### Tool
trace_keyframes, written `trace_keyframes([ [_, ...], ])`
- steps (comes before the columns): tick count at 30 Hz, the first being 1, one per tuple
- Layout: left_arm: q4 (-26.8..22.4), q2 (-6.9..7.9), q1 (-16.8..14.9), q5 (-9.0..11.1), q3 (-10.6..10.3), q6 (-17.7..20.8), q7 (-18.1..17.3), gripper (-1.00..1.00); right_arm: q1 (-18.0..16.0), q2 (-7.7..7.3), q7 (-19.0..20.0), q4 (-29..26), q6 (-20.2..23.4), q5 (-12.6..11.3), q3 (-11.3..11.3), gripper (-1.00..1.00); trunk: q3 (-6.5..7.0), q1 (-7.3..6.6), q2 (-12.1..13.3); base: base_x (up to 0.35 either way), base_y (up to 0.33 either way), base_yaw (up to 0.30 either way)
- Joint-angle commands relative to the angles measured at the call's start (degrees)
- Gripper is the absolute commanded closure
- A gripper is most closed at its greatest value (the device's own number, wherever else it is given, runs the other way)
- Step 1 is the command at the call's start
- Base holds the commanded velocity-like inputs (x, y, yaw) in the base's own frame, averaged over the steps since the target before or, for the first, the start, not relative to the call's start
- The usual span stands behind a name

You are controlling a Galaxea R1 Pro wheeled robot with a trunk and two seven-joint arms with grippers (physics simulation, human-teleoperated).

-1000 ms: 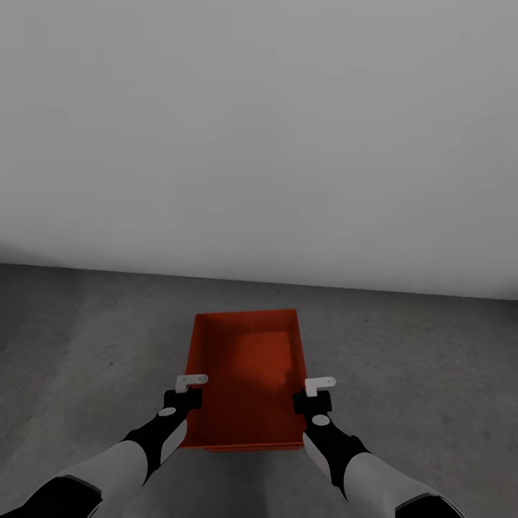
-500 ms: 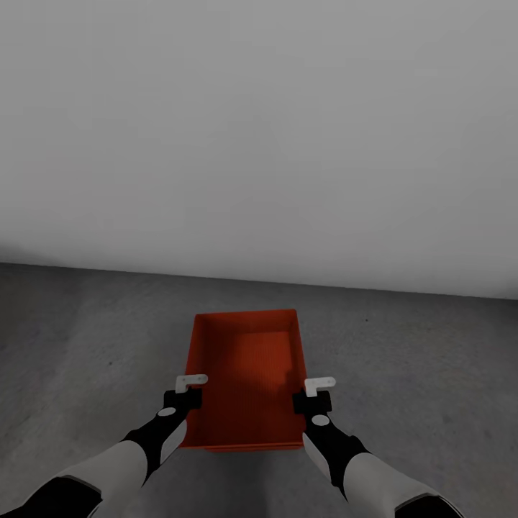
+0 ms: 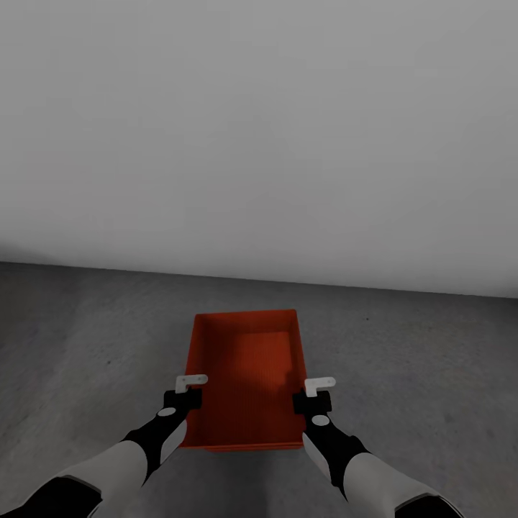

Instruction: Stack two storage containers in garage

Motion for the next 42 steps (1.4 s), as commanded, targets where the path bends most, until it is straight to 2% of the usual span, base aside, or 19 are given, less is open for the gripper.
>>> trace_keyframes([
  [1,-0.1,0.05,-0.1,-0.4,0.3,-0.3,1.6,1.0,0.0,-0.57,-0.9,1.2,-0.4,-1.2,-0.2,1.0,-0.03,0.0,0.0,0.0,0.0,0.0],
  [7,-0.1,0.05,-0.1,-0.4,0.3,-0.3,1.6,1.0,0.0,-0.59,-0.9,1.2,-0.4,-1.2,-0.2,1.0,-0.03,0.0,0.0,0.0,0.0,0.0],
  [17,-0.1,0.05,-0.1,-0.4,0.3,-0.3,1.6,1.0,0.0,-0.6,-0.9,1.2,-0.4,-1.2,-0.2,1.0,-1.82,2.19,-4.0,0.0,0.0,0.0],
  [40,-0.1,0.05,-0.1,-0.4,0.3,-0.3,1.6,1.0,0.0,-0.6,-0.9,1.2,-0.4,-1.2,-0.2,1.0,-1.82,2.19,-4.0,0.0,0.0,0.0],
  [42,-0.1,0.05,-0.1,-0.4,0.3,-0.3,1.6,1.0,0.0,-0.6,-0.9,1.2,-0.4,-1.2,-0.2,1.0,-2.18,2.63,-4.8,0.0,0.0,0.0],
])
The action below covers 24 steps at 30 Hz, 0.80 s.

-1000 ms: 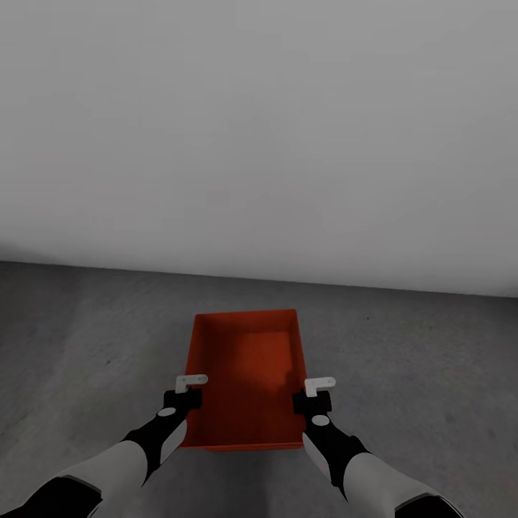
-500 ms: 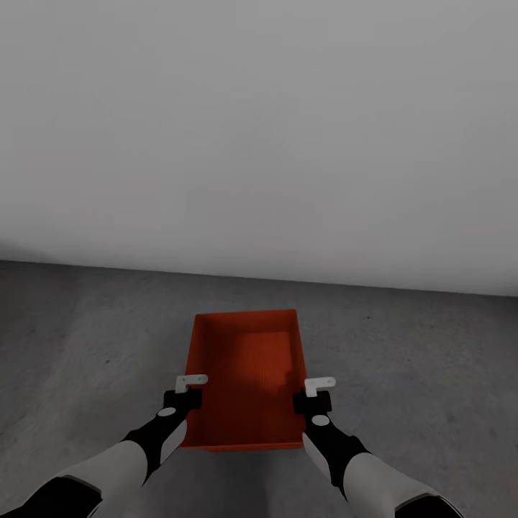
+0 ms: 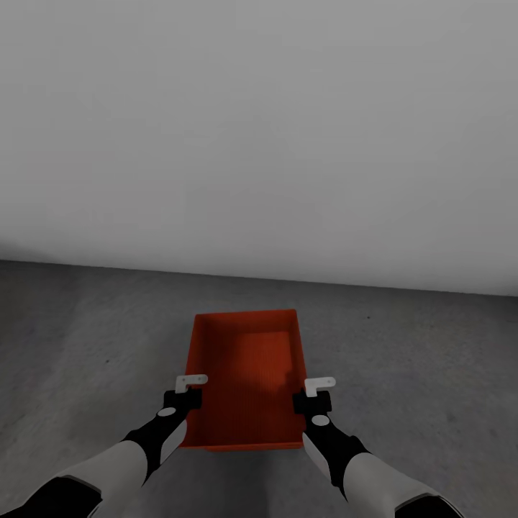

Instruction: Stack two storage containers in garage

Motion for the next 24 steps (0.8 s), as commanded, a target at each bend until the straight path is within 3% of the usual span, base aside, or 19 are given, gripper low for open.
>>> trace_keyframes([
  [1,-0.2,0.05,-0.1,-0.4,0.3,-0.3,1.6,1.0,0.0,-0.6,-0.9,1.2,-0.3,-1.2,-0.1,1.0,-0.21,0.22,-0.4,0.0,0.0,0.0],
  [11,-0.2,0.05,-0.1,-0.4,0.3,-0.3,1.6,1.0,0.0,-0.6,-0.9,1.1,-0.3,-1.2,-0.1,1.0,-2.01,2.42,-4.4,0.0,0.0,0.0],
  [24,-0.2,0.05,-0.1,-0.4,0.3,-0.3,1.6,1.0,0.0,-0.6,-0.9,1.2,-0.3,-1.2,-0.1,1.0,-2.19,2.64,-4.8,0.0,0.0,0.0],
])
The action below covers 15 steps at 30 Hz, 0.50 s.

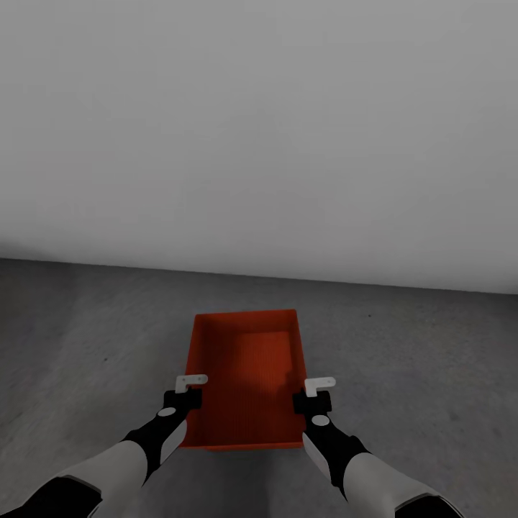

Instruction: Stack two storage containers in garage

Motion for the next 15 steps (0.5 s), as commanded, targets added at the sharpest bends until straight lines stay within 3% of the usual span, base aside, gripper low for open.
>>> trace_keyframes([
  [1,-0.1,0.05,-0.1,-0.4,0.3,-0.3,1.6,1.0,0.0,-0.6,-0.9,1.2,-0.3,-1.1,-0.1,1.0,-0.21,0.22,-0.4,0.0,0.0,0.0],
  [7,-0.1,0.05,-0.1,-0.4,0.3,-0.3,1.6,1.0,0.0,-0.6,-0.9,1.1,-0.3,-1.1,-0.1,1.0,-1.29,1.54,-2.8,0.0,0.0,0.0],
  [15,-0.2,0.05,-0.1,-0.4,0.3,-0.3,1.6,1.0,0.0,-0.6,-0.9,1.1,-0.3,-1.1,-0.1,1.0,-1.29,1.54,-2.8,0.0,0.0,0.0],
])
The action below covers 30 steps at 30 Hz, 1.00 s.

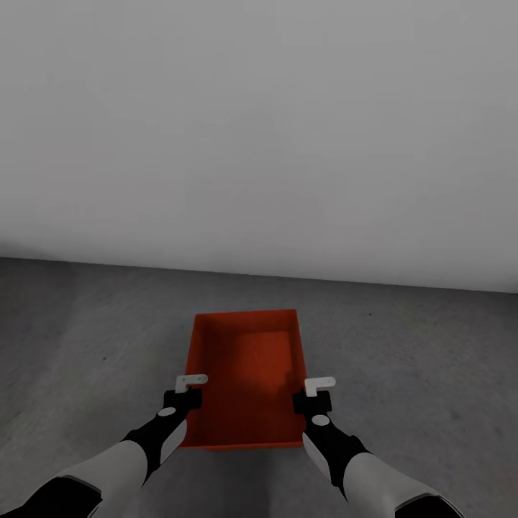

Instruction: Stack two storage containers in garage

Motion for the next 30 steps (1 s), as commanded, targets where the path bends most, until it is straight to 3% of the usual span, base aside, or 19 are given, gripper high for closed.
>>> trace_keyframes([
  [1,-0.2,0.05,-0.1,-0.4,0.3,-0.3,1.6,1.0,0.0,-0.58,-0.9,1.2,-0.4,-1.1,-0.2,1.0,-0.03,-0.01,0.0,0.0,0.0,0.0],
  [17,-0.2,0.05,-0.1,-0.4,0.3,-0.3,1.6,1.0,0.0,-0.58,-0.9,1.2,-0.4,-1.1,-0.2,1.0,-0.03,-0.01,0.0,0.0,0.0,0.0],
  [26,-0.2,0.05,-0.1,-0.4,0.3,-0.3,1.6,1.0,0.0,-0.58,-0.9,1.2,-0.4,-1.1,-0.2,1.0,-1.64,1.97,-3.6,0.0,0.0,0.0],
  [30,-0.3,0.1,-0.1,-0.4,0.3,-0.3,1.6,1.0,0.0,-0.58,-0.9,1.2,-0.4,-1.1,-0.2,1.0,-1.64,1.97,-3.6,0.0,0.0,0.0],
])
